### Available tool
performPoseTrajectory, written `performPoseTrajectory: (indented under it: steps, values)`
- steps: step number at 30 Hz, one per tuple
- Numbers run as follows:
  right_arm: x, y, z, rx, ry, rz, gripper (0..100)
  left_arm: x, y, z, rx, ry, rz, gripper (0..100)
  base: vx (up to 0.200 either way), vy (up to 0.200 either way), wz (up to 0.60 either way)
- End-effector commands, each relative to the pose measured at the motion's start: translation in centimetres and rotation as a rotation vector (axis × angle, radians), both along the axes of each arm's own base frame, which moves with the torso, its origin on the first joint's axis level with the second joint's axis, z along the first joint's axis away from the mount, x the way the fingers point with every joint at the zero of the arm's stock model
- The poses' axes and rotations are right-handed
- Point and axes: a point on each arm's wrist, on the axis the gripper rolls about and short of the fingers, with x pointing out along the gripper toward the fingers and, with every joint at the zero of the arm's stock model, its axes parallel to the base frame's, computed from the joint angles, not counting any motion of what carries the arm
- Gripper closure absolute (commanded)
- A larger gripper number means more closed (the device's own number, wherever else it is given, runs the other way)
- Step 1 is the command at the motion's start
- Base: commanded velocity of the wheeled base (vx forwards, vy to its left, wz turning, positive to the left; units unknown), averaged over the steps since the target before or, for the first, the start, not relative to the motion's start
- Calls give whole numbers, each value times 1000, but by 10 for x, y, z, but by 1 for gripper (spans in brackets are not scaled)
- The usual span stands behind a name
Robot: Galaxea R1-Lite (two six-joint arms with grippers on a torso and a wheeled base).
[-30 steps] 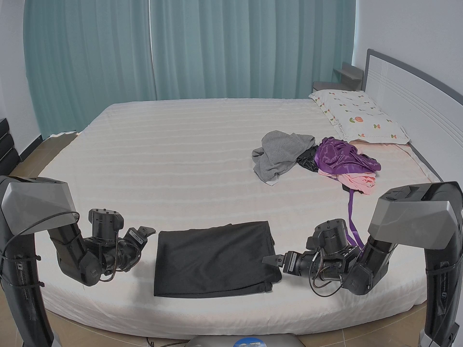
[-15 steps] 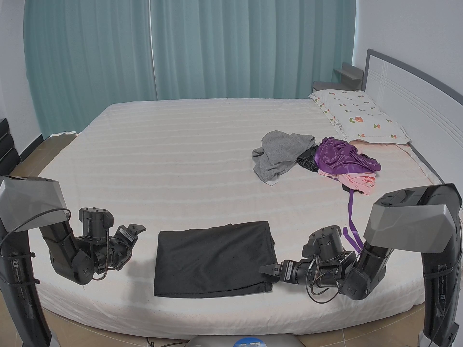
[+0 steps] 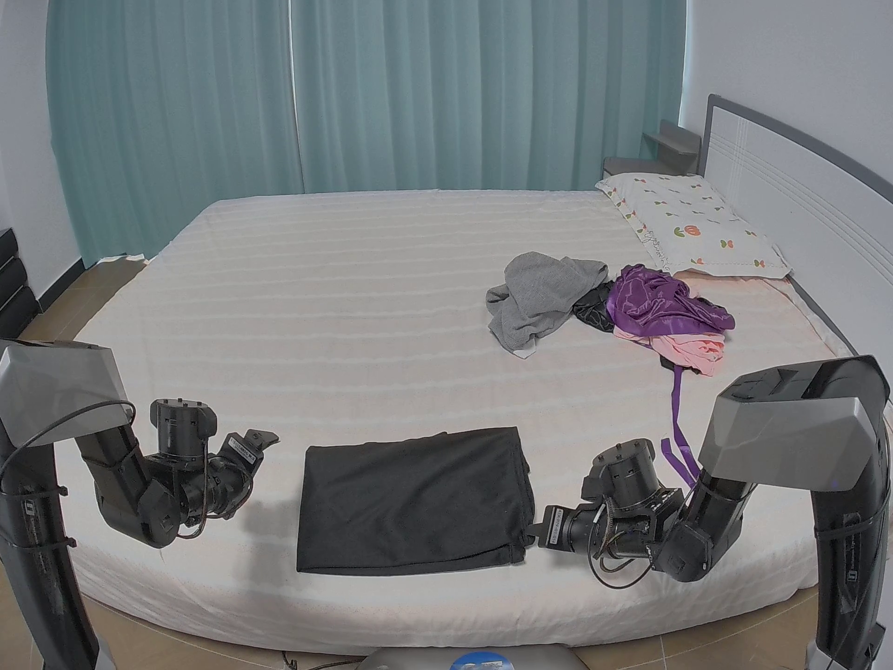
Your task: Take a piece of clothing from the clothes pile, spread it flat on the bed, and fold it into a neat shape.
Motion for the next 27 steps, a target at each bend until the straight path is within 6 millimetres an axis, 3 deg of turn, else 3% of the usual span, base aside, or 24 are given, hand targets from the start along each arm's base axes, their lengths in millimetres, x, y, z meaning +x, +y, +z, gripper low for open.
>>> performPoseTrajectory:
  steps: [1,12,27]
  values:
    - [-1,-2,2,2,0,-2,100,0,0,-2,0,4,0,0,0,0,0]
    - [-10,-15,16,12,7,-15,100,1,0,-1,0,3,0,0,0,0,0]
    - [-19,-22,15,9,38,-7,100,1,0,-1,0,3,0,0,0,0,0]
